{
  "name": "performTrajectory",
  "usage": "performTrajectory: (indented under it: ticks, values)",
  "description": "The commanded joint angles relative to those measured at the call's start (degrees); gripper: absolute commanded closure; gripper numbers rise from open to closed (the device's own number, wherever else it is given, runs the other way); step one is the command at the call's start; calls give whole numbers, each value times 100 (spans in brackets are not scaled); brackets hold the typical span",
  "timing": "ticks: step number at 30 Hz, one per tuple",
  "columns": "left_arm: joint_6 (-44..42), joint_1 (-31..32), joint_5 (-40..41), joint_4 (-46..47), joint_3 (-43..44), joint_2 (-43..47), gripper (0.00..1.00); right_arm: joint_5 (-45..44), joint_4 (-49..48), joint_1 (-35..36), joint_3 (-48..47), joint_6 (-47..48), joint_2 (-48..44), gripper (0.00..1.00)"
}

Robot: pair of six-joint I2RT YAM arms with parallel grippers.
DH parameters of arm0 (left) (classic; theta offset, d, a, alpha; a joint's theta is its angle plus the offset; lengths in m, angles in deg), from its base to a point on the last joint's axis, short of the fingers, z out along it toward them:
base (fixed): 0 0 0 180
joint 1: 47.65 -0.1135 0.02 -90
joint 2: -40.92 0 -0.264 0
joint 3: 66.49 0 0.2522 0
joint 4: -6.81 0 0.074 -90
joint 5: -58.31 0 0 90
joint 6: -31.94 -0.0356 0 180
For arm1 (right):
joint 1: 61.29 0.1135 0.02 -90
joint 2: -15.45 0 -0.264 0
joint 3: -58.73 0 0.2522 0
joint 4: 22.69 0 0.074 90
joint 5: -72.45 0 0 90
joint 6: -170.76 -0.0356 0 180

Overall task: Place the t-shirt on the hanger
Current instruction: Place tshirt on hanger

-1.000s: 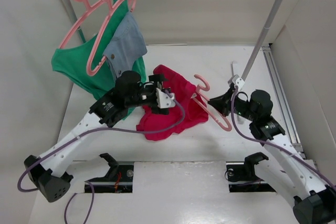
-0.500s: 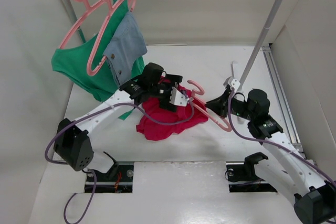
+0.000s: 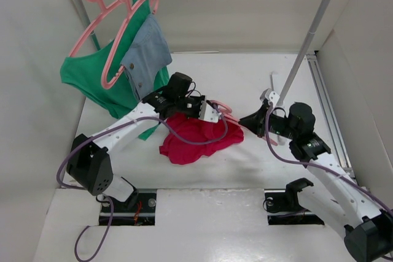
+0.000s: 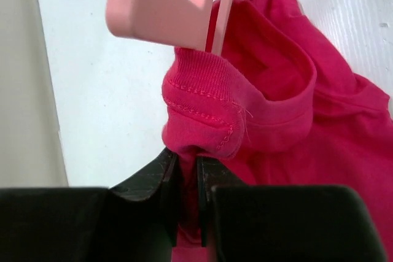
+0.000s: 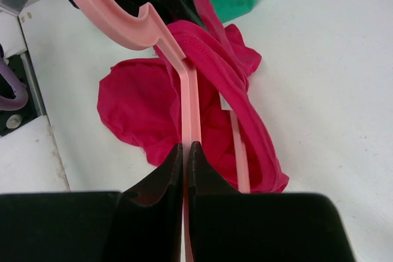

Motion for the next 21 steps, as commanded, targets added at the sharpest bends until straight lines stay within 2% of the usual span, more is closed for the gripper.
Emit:
performTrajectory:
  ticks: [1, 5, 9, 10, 11, 12, 13, 14, 21]
  values:
    - [570, 6, -270, 239, -162, 292, 100, 107, -597, 104, -371, 79, 36, 100]
    - [703, 6, -156, 239, -276, 485, 100, 107, -597, 104, -424, 79, 150, 100]
    - [204, -117, -156, 125, -435, 653, 100, 107, -597, 104, -424, 79, 221, 99]
    - [28, -117, -156, -58, -513, 740, 100, 221, -527, 104, -424, 79, 282, 72]
    - [-148, -178, -156, -129, -601, 819, 100, 274, -439, 104, -554, 131, 361, 50]
    - [-272, -179, -156, -182, -602, 820, 100, 274, -169, 104, -634, 288, 362, 34]
    - [-517, -179, -86, -235, -733, 890, 100, 440, -36, 104, -730, 368, 431, 8]
    - [-650, -179, -86, -340, -734, 890, 100, 502, 70, 104, -818, 430, 432, 0]
    - [-1249, -179, 37, -542, -1103, 1084, 100, 1065, 141, -150, -1662, 483, 721, 0]
